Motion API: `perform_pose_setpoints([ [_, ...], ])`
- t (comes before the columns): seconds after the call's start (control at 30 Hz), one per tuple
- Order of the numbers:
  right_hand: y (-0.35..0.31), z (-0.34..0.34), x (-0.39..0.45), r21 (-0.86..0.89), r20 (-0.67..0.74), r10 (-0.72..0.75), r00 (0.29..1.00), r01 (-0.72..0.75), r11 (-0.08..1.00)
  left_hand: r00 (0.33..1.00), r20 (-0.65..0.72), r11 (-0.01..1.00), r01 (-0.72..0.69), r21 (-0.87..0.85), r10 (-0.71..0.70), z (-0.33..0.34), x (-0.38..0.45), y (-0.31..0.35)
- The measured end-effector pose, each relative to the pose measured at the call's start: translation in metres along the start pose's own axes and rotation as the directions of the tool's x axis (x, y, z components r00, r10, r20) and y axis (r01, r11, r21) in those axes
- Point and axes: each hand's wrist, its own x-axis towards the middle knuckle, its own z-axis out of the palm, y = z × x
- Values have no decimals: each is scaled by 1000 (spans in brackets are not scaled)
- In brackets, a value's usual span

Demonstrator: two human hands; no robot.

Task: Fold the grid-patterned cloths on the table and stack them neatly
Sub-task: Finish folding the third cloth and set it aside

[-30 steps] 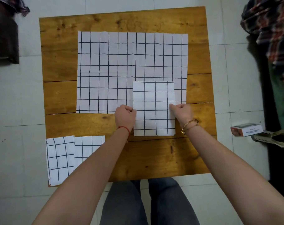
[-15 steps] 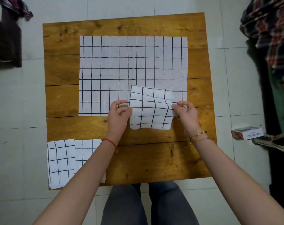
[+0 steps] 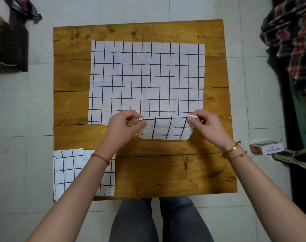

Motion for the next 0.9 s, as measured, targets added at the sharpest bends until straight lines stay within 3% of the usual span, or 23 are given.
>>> perform_pose_setpoints([
  [0.13, 6, 4, 20, 12, 96, 101, 990, -102, 995, 982, 108, 980, 168, -103, -157, 8, 20, -13],
  [0.3, 17, 31, 51, -132, -87, 171, 981, -182, 974, 959, 59, 949, 282, -138, -276, 41, 41, -31],
  [0.37, 16, 43, 53, -207, -146, 151, 978, -180, 962, 968, 16, 967, 249, -57, -249, 49, 42, -37],
  [0.47, 8, 63, 48, -421, -145, -40, 989, -25, 907, 994, -16, 983, 110, 146, -109, 57, 34, -46],
  [0.53, -2, 81, 44, -605, -37, -197, 980, 134, 784, 1000, 8, 922, -27, 387, 26, 62, 25, -48],
  [0.6, -10, 100, 44, -680, 92, -261, 961, 252, 688, 991, 66, 825, -136, 549, 120, 66, 18, -49],
  [0.73, -13, 133, 45, -762, 265, -187, 946, 324, 561, 981, 185, 703, -170, 691, 55, 75, 13, -61],
  [0.9, 0, 129, 39, -820, 262, -93, 961, 273, 503, 978, 211, 658, -163, 735, 6, 76, 13, -66],
])
